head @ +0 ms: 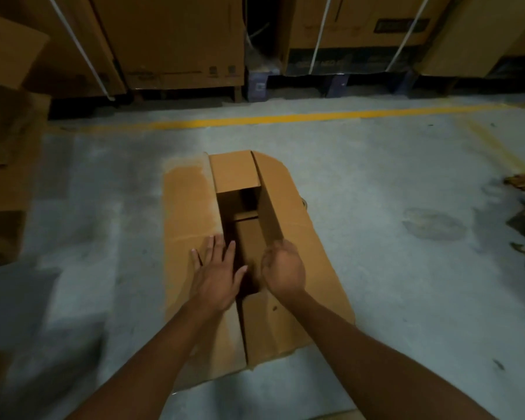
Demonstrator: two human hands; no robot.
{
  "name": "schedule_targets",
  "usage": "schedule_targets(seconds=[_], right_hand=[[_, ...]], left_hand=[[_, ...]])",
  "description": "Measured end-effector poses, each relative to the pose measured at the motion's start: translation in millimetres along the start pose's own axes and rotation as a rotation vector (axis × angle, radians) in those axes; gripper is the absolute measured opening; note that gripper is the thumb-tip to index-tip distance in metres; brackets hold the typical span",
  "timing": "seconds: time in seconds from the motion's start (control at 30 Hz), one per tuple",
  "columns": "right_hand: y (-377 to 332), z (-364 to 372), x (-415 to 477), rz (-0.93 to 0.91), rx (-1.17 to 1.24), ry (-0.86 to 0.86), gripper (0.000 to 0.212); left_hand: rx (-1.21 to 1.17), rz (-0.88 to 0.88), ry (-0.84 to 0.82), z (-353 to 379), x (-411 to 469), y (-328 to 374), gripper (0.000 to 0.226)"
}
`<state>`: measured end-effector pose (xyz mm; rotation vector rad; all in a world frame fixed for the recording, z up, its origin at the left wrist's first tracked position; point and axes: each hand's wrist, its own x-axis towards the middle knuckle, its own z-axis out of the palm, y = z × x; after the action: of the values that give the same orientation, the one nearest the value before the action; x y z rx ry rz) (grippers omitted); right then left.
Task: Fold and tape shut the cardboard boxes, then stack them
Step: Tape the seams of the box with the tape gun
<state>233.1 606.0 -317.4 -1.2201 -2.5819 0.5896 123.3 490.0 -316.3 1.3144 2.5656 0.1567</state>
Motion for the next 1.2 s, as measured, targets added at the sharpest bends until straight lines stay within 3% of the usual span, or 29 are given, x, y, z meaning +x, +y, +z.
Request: schedule_targets(seconds=[0.13,0.27,0.33,0.4,0.6,0.7,0.8,0.9,1.0,1.07,1.2], right_hand=[[47,-16,18,0.189,0.061,-0.041,0.043],[94,-27,18,0.513,0.271,-0.276,0.104],[106,-35,15,0.590,0.373,-0.407,0.121],[110,-42,15,0.584,0.401,-0.425,0.109],[92,-85,20,0.547,0.191,-0.159,0.071],[69,-113,17,0.457,0.112,-0.063,0.046],[34,-130,11,0.315,0.079,-0.040,0.029],[-16,-134,-1,0.121,-0.057,-0.166,0.031],[-54,-109,-30,-0.063,-0.153,-0.321,0.035],[-62,-79,-53,-0.155,-0.207,-0.417,0.043],[-51,-28,-81,-0.195,-0.405,-0.815,0.067]], left_hand=[[0.031,0.015,-0.009,3,20,37,0.068],[0.074,-0.116,0.003,8,26,57,0.070],[0.077,-0.123,-0.015,9,27,59,0.069],[0.066,-0.113,-0.039,6,29,57,0.068],[0.086,-0.134,-0.066,-14,24,47,0.056],[0.143,-0.129,-0.103,-21,17,31,0.044],[0.088,-0.072,-0.116,-21,4,16,0.053],[-0.042,-0.081,-0.004,-19,-10,5,0.058],[-0.072,-0.080,0.087,-13,-30,-9,0.046],[-0.021,-0.095,0.053,-9,-45,-22,0.038],[0.076,-0.079,-0.074,-2,-60,-46,0.041]])
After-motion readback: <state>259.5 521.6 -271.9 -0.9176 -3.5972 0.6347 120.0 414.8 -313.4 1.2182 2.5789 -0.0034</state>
